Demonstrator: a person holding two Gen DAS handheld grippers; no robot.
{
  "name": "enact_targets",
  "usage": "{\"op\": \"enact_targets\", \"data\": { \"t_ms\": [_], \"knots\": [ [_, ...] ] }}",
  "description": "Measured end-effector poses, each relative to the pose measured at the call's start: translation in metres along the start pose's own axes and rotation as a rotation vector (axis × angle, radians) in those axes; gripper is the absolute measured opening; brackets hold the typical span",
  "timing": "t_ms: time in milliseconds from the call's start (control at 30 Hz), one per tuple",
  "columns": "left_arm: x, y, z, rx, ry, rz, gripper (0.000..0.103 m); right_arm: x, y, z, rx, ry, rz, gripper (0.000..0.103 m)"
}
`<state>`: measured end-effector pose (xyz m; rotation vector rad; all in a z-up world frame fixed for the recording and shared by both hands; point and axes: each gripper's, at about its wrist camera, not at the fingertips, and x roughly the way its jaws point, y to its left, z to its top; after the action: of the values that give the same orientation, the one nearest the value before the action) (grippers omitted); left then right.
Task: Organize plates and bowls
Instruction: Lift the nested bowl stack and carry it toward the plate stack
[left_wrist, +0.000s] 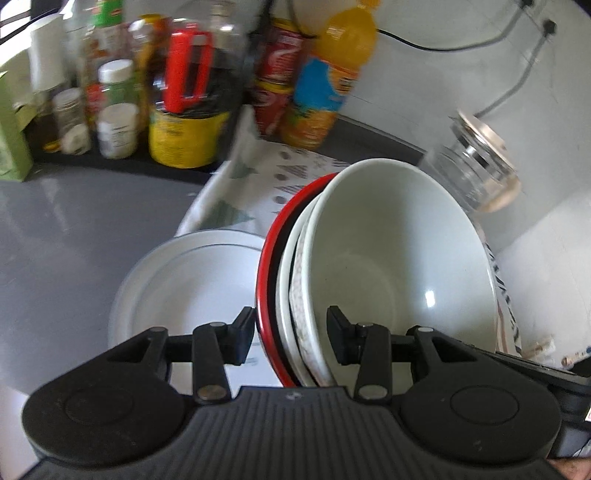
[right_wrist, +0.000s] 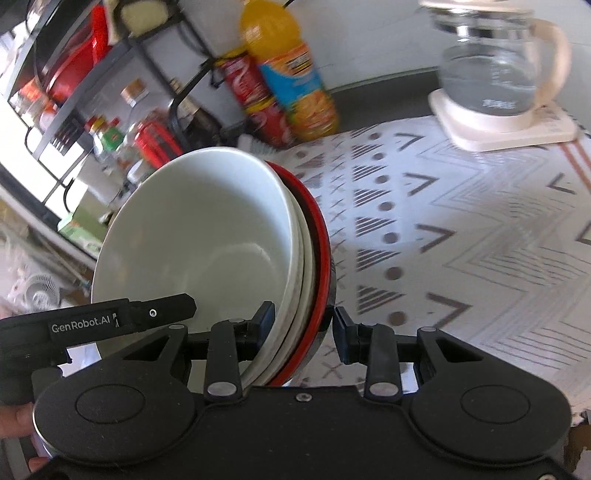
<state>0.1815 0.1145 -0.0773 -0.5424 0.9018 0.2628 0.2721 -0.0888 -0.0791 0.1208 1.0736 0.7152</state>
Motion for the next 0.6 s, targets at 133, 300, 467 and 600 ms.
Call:
{"op": "enact_targets", "data": {
  "t_ms": [133,300,467,600],
  "knots": [
    [-0.005,0.022,-0.004,-0.038,0.003,0.028,0.041,0.013,0.014,-0.001,-0.023,0.034,0.017,0.033],
    [-0.007,0.043,-0.008,-0.078,0.013,0.057,0.041,0.026,0.026,-0.004,-0.040,0.072,0.025,0.033],
    [-0.005,0.055,-0.011,-0.099,0.034,0.071,0.041,0.036,0.034,-0.005,-0.045,0.103,0.023,0.033],
    [-0.002,0.064,-0.013,-0.108,0.052,0.077,0.041,0.042,0.037,-0.008,-0.042,0.123,0.018,0.033]
  ]
}}
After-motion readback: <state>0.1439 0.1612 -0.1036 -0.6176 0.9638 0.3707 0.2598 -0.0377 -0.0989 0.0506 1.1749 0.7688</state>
